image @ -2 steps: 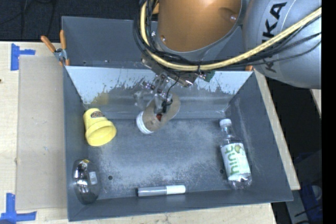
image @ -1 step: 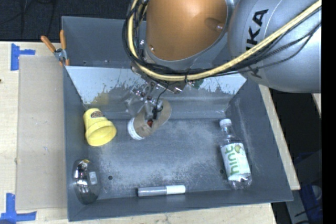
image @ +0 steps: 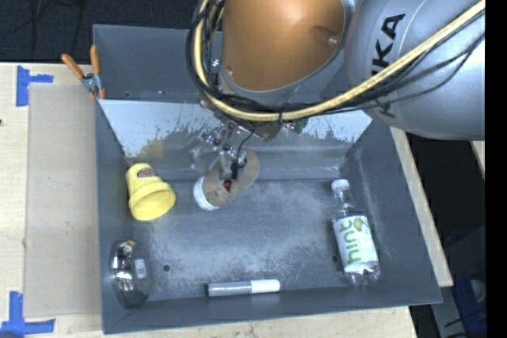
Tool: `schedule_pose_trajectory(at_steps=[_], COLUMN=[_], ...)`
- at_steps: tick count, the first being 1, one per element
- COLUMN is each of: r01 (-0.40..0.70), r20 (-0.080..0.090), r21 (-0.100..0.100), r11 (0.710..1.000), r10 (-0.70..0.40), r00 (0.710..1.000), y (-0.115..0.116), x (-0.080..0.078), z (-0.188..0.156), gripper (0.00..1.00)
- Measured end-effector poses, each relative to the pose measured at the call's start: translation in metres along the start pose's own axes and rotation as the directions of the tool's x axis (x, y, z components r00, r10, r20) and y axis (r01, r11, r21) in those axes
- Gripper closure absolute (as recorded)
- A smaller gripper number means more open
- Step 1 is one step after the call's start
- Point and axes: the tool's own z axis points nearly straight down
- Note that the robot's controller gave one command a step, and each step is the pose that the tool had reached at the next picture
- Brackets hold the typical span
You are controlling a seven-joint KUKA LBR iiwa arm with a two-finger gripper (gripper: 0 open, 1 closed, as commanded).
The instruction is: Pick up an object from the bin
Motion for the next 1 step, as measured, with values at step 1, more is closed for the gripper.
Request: schedule_pose_trajectory(at_steps=[1], r01=[-0.131], r20=[-0.003], r21=[-0.004], r11=[0.991], r10=[0.131], r00=[0.991], y=[-0.0036], x=[-0.0119], z=[0.0431], gripper=[1.00])
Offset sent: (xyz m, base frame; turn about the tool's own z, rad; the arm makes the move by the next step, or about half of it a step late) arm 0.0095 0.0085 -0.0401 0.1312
